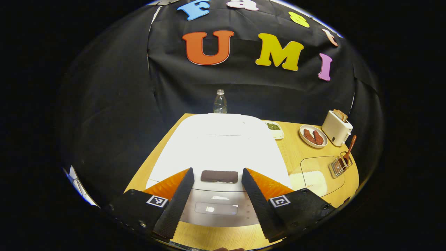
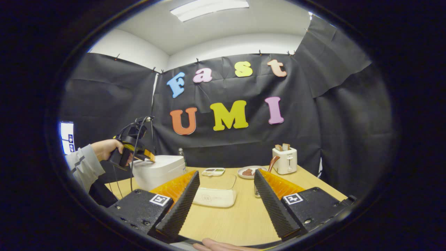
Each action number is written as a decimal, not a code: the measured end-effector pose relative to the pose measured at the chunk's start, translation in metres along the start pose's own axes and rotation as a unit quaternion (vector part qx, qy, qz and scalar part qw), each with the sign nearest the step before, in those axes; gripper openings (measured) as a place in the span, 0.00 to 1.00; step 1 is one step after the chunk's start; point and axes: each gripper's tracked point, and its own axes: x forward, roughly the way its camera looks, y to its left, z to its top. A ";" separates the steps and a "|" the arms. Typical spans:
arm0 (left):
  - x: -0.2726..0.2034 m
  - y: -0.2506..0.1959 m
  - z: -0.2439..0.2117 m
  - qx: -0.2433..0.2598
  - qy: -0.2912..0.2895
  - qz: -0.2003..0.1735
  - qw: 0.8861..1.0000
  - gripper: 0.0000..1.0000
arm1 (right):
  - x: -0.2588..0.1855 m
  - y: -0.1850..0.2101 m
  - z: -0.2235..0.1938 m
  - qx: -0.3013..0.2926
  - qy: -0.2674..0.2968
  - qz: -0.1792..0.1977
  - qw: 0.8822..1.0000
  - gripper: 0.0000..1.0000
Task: Close the left gripper, press the button to open the rice cooker; take a wooden spoon from the chopstick holder with the right hand, scoop a spoonful of rice and pour it into the rice cooker, then put the wooden spoon back into the chopstick holder.
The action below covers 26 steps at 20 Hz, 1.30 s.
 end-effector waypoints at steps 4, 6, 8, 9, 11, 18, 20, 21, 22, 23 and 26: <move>-0.021 -0.011 0.004 0.001 -0.045 -0.013 0.999 0.89 | -0.016 0.001 0.021 -0.032 -0.026 -0.013 0.999 1.00; -0.038 -0.019 0.009 0.018 -0.077 -0.022 0.997 0.89 | -0.015 -0.001 0.018 -0.040 -0.021 -0.025 0.999 0.95; -0.063 -0.026 0.014 0.033 -0.111 -0.018 0.993 0.90 | -0.011 0.005 0.014 -0.031 -0.013 -0.022 0.999 1.00; -0.080 -0.032 0.018 0.037 -0.138 -0.019 0.990 0.90 | -0.009 0.003 0.012 -0.029 -0.007 -0.027 0.999 0.95; -0.109 -0.055 0.022 0.040 -0.188 -0.038 0.981 0.92 | -0.004 -0.005 0.009 -0.016 -0.003 -0.040 0.999 1.00; -0.187 -0.065 -0.012 0.034 -0.252 -0.028 0.967 0.96 | 0.001 -0.008 0.009 0.004 0.005 -0.073 0.997 1.00; -0.199 -0.071 -0.021 0.021 -0.266 -0.039 0.963 0.96 | 0.001 -0.008 0.009 0.000 0.015 -0.082 0.996 0.94; -0.203 -0.073 -0.025 0.020 -0.271 -0.041 0.961 0.96 | 0.001 -0.007 0.010 0.001 0.019 -0.081 0.997 0.95; -0.208 -0.073 -0.030 0.026 -0.277 -0.039 0.960 0.96 | 0.000 -0.005 0.014 0.000 0.019 -0.080 0.997 0.95; -0.212 -0.072 -0.037 0.031 -0.279 -0.038 0.959 0.95 | 0.000 -0.005 0.019 -0.004 0.019 -0.081 0.997 0.95; -0.223 -0.070 -0.050 0.012 -0.286 -0.035 0.957 0.95 | -0.002 -0.006 0.028 -0.016 0.010 -0.086 0.996 1.00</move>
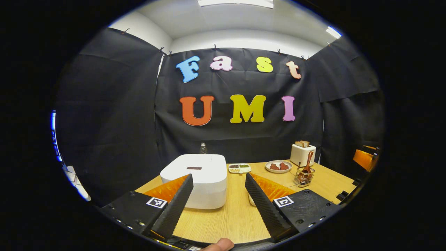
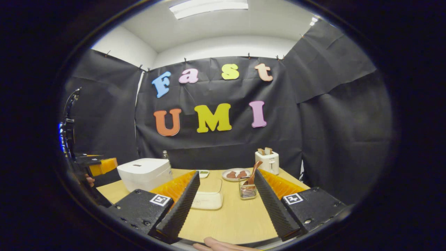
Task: Close the left gripper, press the button to open the rice cooker; take a wooden spoon from the chopstick holder with the right hand, scoop a spoonful of rice and pour it into the rice cooker, then put the wooden spoon back into the chopstick holder.
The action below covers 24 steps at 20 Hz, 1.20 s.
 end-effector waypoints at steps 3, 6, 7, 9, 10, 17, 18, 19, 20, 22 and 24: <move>-0.014 -0.015 -0.005 -0.011 -0.003 -0.018 1.000 0.95 | -0.002 0.007 0.001 0.000 -0.004 0.007 1.000 1.00; -0.021 -0.026 -0.009 0.010 -0.003 -0.027 1.000 0.94 | -0.004 0.016 0.001 -0.001 -0.005 0.019 1.000 1.00; -0.025 -0.036 -0.010 0.014 0.002 -0.042 0.999 0.94 | -0.004 0.017 0.001 -0.001 -0.004 0.021 1.000 1.00; -0.031 -0.043 -0.001 0.008 -0.008 -0.050 0.999 0.94 | -0.005 0.021 0.001 -0.005 0.000 0.022 1.000 1.00; -0.034 -0.039 0.005 0.009 -0.014 -0.043 0.999 0.94 | -0.006 0.021 0.002 -0.011 0.003 0.021 1.000 0.94; -0.045 -0.027 0.012 0.015 -0.035 -0.031 0.999 0.95 | -0.006 0.013 0.020 -0.054 -0.009 -0.004 0.999 0.95; -0.045 -0.023 0.016 0.007 -0.039 -0.027 0.999 0.95 | -0.007 0.013 0.021 -0.055 -0.009 -0.006 0.998 0.95; -0.046 -0.019 0.020 0.002 -0.045 -0.024 0.999 0.96 | -0.006 0.013 0.022 -0.056 -0.009 -0.007 0.998 0.95; -0.045 -0.015 0.021 0.001 -0.048 -0.022 0.999 0.95 | -0.006 0.012 0.023 -0.057 -0.012 -0.009 0.998 0.95; -0.048 -0.013 0.020 -0.007 -0.047 -0.030 0.998 0.95 | -0.006 0.011 0.024 -0.057 -0.013 -0.011 0.998 1.00; -0.049 -0.005 0.023 -0.011 -0.052 -0.026 0.998 0.96 | -0.005 0.011 0.023 -0.053 -0.012 -0.014 0.998 1.00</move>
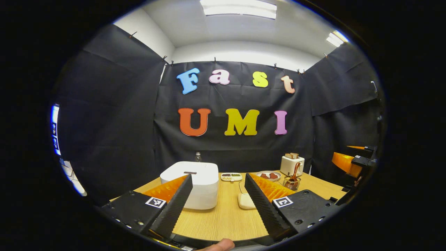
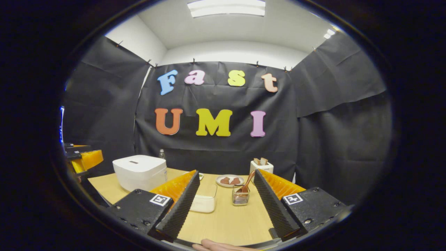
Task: Close the left gripper, press the button to open the rice cooker; take a wooden spoon from the chopstick holder with the right hand, scoop a spoonful of rice and pour it into the rice cooker, then put the wooden spoon back into the chopstick holder.
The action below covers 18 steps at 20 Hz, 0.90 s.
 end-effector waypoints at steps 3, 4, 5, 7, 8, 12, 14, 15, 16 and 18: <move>0.002 0.003 -0.002 -0.008 0.003 -0.001 1.000 0.96 | 0.001 0.006 -0.004 0.005 0.005 0.006 1.000 1.00; 0.002 0.004 -0.003 -0.009 0.005 -0.001 1.000 0.96 | 0.002 0.007 -0.005 0.005 0.005 0.008 1.000 1.00; 0.002 0.004 -0.004 -0.009 0.005 -0.002 1.000 0.96 | 0.002 0.008 -0.006 0.005 0.004 0.011 1.000 1.00; 0.003 0.002 -0.004 -0.006 0.005 -0.003 1.000 0.96 | 0.002 0.012 -0.008 0.002 0.002 0.016 1.000 1.00; 0.003 0.000 -0.004 -0.004 0.005 -0.004 1.000 0.96 | 0.002 0.012 -0.008 0.001 0.001 0.018 1.000 1.00; 0.002 -0.010 -0.002 0.005 0.001 -0.011 1.000 0.96 | -0.001 0.014 -0.008 -0.006 -0.010 0.026 1.000 0.95; 0.001 -0.019 -0.002 0.004 0.001 -0.021 1.000 0.96 | -0.001 0.012 -0.006 -0.010 -0.018 0.025 0.999 1.00; 0.003 -0.021 -0.002 0.002 0.001 -0.024 1.000 0.96 | -0.001 0.013 -0.006 -0.011 -0.021 0.027 0.999 1.00; 0.003 -0.022 -0.003 0.001 0.002 -0.022 1.000 0.96 | 0.000 0.015 -0.007 -0.010 -0.023 0.031 0.999 1.00; 0.006 -0.022 -0.006 0.001 0.005 -0.018 1.000 0.96 | 0.002 0.019 -0.005 -0.009 -0.032 0.041 0.999 1.00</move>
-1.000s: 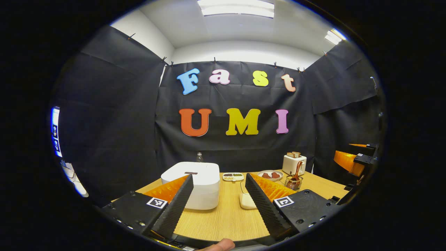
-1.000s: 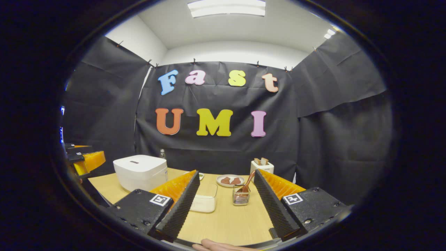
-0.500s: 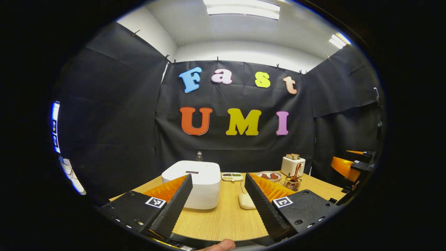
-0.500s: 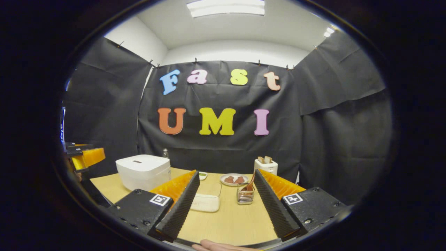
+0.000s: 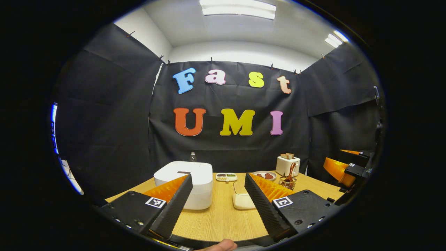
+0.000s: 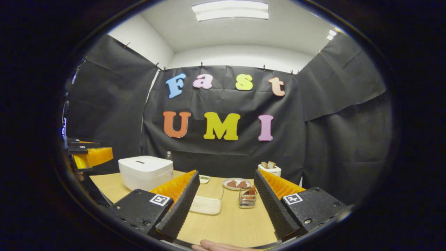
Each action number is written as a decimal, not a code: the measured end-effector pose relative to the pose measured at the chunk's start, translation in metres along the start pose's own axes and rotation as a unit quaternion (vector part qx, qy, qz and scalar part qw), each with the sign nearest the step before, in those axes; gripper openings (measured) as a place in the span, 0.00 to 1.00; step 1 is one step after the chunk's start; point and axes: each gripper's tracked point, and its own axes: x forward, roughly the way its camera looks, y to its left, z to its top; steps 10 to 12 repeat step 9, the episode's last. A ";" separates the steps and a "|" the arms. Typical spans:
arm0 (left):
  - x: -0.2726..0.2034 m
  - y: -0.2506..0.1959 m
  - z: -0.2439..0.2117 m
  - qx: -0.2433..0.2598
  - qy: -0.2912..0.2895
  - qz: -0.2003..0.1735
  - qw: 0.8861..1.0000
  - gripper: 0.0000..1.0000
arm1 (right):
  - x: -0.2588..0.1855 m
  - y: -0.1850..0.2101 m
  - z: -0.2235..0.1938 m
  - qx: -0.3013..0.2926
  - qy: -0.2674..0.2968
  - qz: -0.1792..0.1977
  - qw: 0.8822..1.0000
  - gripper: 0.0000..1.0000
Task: Close the left gripper, press the button to open the rice cooker; take a wooden spoon from the chopstick holder with the right hand, scoop a spoonful of rice and pour it into the rice cooker, then put the wooden spoon back into the chopstick holder.
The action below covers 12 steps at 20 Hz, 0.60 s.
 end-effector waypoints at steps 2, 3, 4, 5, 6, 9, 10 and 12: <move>0.004 -0.005 -0.007 0.007 0.011 0.003 1.000 0.96 | 0.003 0.001 0.000 -0.001 -0.012 0.004 1.000 1.00; 0.004 -0.006 -0.008 0.014 0.013 0.004 1.000 0.96 | 0.004 0.001 -0.001 -0.002 -0.015 0.005 1.000 1.00; 0.004 -0.007 -0.009 0.023 0.013 0.006 1.000 0.96 | 0.005 0.002 -0.002 -0.002 -0.017 0.006 1.000 0.96; 0.004 -0.008 -0.007 0.031 0.010 0.010 0.999 0.96 | 0.006 0.004 -0.003 -0.001 -0.020 0.011 1.000 1.00; 0.004 -0.009 -0.005 0.035 0.005 0.015 0.999 0.96 | 0.007 0.004 -0.003 0.001 -0.021 0.015 1.000 1.00; 0.003 -0.011 -0.005 0.027 0.002 0.024 0.999 0.96 | 0.007 -0.002 -0.007 0.005 -0.023 0.016 1.000 1.00; 0.003 -0.011 -0.005 0.027 0.002 0.024 0.999 0.96 | 0.007 -0.002 -0.007 0.005 -0.023 0.016 1.000 1.00; 0.003 -0.011 -0.005 0.027 0.002 0.024 0.999 0.96 | 0.007 -0.002 -0.007 0.005 -0.023 0.016 1.000 1.00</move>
